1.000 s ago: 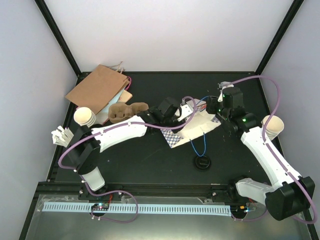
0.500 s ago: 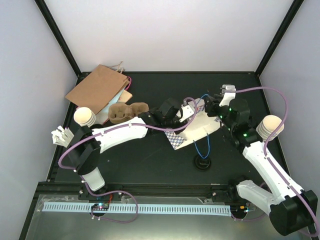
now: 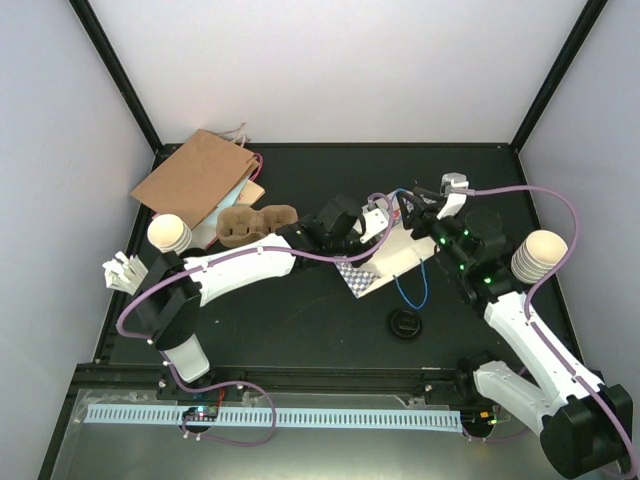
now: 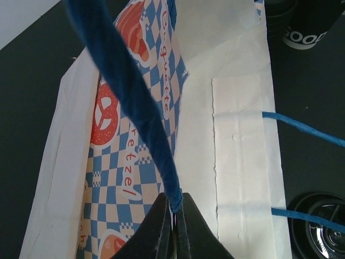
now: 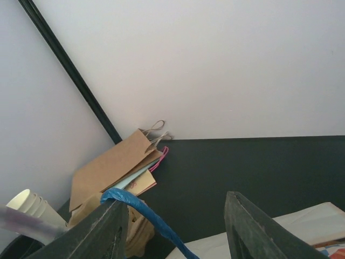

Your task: Pack the takeout coffee

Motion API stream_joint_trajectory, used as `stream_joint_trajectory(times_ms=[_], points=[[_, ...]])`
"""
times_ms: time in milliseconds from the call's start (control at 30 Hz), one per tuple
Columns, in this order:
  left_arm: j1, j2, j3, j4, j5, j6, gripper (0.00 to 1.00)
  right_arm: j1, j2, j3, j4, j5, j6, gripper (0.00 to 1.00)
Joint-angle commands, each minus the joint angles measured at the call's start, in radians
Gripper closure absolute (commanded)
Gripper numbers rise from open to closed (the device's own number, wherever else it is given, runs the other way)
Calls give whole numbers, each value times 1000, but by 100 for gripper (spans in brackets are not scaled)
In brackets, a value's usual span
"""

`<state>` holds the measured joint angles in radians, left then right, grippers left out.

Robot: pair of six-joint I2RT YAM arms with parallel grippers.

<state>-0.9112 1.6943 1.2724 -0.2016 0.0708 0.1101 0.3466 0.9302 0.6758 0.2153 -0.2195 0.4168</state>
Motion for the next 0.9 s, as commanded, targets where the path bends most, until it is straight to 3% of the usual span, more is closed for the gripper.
stream_joint_trajectory(times_ms=[0, 200, 400, 600, 700, 867], points=[[-8, 26, -27, -55, 35, -20, 98, -1, -49, 13, 198, -27, 99, 49], [-11, 40, -43, -36, 35, -41, 99, -2, -44, 32, 185, -26, 143, 46], [-11, 44, -9, -64, -38, -57, 99, -2, -35, 144, -212, 82, 131, 37], [-11, 59, 22, -62, -53, -56, 98, -2, -81, 180, -471, 137, 194, 34], [-11, 61, 19, -48, -50, -61, 98, -3, -132, 190, -574, 177, 287, 23], [-12, 64, 16, -25, -40, -69, 98, -2, -178, 215, -701, 200, 563, 23]])
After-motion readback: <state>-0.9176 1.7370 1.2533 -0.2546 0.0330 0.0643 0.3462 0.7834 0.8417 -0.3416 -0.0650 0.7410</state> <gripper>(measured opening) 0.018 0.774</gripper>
